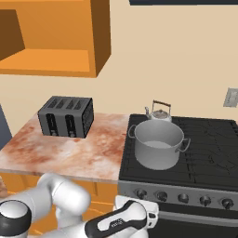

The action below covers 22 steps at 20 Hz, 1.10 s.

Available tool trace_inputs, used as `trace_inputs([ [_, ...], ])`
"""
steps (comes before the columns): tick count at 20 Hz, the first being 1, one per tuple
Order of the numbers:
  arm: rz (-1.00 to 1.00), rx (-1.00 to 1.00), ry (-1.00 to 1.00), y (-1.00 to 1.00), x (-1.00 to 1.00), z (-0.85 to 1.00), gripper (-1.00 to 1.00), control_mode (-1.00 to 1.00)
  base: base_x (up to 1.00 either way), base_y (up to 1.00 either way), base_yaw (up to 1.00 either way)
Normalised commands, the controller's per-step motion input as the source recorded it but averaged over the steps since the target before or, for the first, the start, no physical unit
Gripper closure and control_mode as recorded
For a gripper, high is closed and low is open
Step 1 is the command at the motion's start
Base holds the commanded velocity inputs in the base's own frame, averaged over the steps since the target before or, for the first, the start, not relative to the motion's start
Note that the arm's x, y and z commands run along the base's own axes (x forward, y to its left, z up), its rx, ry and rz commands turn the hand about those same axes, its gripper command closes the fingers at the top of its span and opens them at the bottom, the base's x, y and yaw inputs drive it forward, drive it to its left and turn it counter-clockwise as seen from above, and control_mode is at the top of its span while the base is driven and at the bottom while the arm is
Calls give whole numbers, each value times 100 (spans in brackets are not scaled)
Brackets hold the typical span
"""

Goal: Pick the kettle from the cabinet and place it on a stove burner. Then pick the pot from the counter and place it on another stove burner. Finally, turn both burners on.

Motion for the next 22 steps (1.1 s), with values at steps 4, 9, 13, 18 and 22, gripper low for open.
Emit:
trace_inputs([
  [4,0,-1,-4,-4,10,-7,-100,-100,0,0,0],
  [9,0,0,-4,0,18,-11,-100,-100,0,0,0],
  [13,0,0,-3,0,16,-12,-100,-100,0,0,0],
  [18,0,0,-4,-4,7,-21,-100,-100,0,0,0],
  [22,0,0,-4,-5,8,-16,-100,-100,0,0,0],
])
